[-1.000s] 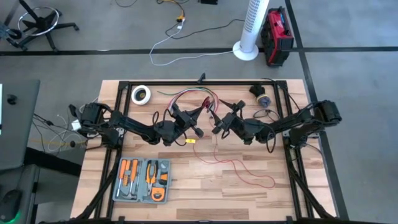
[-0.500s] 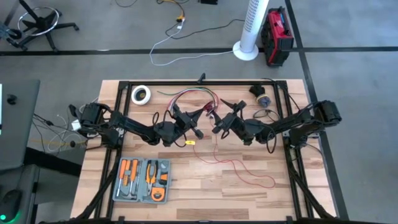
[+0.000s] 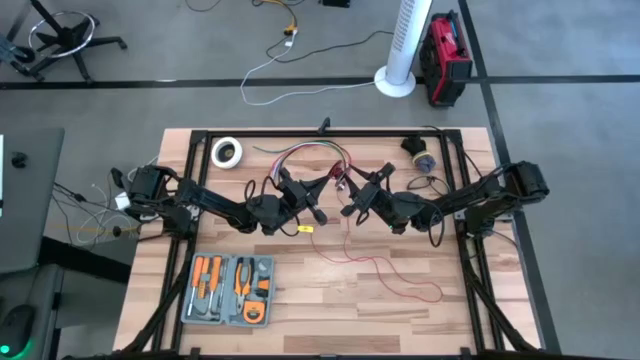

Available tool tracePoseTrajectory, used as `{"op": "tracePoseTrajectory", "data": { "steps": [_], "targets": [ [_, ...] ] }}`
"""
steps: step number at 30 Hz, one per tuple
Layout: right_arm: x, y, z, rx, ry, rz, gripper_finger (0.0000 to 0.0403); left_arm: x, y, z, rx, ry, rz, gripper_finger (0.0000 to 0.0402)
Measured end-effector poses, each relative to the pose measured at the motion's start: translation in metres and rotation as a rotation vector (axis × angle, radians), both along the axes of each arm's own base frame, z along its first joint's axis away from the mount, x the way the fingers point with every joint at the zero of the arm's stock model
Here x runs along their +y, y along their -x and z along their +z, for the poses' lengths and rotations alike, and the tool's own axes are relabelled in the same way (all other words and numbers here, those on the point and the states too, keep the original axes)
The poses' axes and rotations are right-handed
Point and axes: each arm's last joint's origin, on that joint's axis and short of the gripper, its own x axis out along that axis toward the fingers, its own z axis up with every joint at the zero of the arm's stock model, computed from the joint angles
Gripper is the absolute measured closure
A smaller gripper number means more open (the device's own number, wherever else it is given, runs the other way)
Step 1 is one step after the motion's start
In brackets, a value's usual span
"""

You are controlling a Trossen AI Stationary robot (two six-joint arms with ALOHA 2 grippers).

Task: Coil cords
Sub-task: Coil the red wire on the black spool

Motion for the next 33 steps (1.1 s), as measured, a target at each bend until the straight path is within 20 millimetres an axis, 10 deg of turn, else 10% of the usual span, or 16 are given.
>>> {"op": "tracePoseTrajectory", "data": {
  "steps": [23,33],
  "targets": [
    [0.0005,0.0004,0.0006,0.036,0.033,-0.007,0.0291,-0.0039,-0.0008,-0.0003,0.015,-0.022,-0.054,0.0401],
    [0.0005,0.0003,0.0002,0.068,0.057,-0.008,0.0185,-0.0046,-0.0011,-0.0013,0.026,-0.025,-0.066,0.0401]
  ]
}}
